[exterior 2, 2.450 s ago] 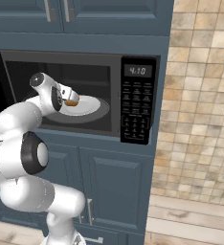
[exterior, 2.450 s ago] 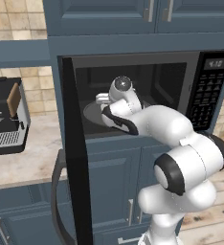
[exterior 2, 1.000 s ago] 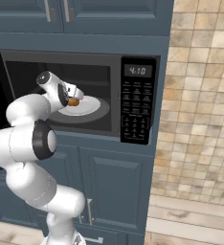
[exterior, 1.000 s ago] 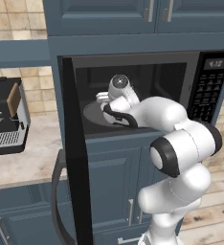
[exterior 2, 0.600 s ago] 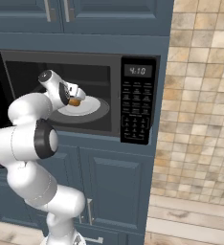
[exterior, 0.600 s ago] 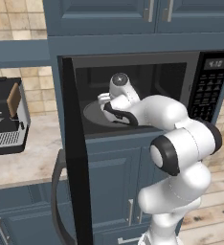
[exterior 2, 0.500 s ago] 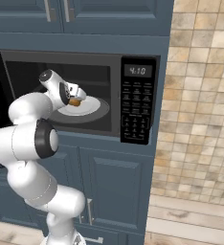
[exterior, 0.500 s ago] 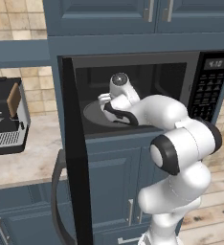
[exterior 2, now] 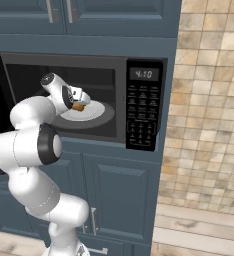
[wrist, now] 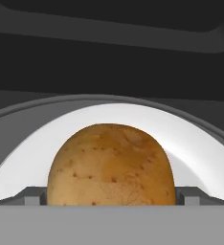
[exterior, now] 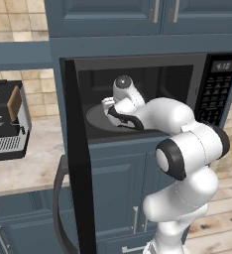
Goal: Retrieve the reheated potato from the microwave, then place the potato, cheese, and condiment on the cutting board.
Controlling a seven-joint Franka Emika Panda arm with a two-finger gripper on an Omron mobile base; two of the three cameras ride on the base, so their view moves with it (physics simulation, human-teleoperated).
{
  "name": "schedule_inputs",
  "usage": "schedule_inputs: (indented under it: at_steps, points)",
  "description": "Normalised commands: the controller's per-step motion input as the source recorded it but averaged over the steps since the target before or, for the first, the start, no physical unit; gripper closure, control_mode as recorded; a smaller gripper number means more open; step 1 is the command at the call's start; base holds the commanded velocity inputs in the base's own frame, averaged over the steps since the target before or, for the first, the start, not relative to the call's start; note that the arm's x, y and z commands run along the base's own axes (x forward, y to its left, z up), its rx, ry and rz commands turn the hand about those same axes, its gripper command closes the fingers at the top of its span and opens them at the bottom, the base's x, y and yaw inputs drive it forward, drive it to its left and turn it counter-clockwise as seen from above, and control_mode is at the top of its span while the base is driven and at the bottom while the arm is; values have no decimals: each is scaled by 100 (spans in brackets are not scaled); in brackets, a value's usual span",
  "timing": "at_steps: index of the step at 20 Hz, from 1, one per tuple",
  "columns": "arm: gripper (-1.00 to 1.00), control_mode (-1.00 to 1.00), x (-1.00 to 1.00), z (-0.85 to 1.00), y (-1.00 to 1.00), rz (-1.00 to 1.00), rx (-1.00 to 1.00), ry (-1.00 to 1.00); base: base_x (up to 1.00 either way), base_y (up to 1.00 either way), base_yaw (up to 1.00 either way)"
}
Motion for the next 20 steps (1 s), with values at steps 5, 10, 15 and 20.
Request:
schedule_inputs:
  at_steps: [5,10,15,20]
  points:
    - [-100,-100,0,-40,-9,0,0,0,0,0,0]
    - [-100,-100,0,-49,-14,0,0,0,0,0,0]
    - [-100,-100,0,-55,-10,0,0,0,0,0,0]
    - [100,-100,3,-60,-2,0,-1,0,0,0,0]
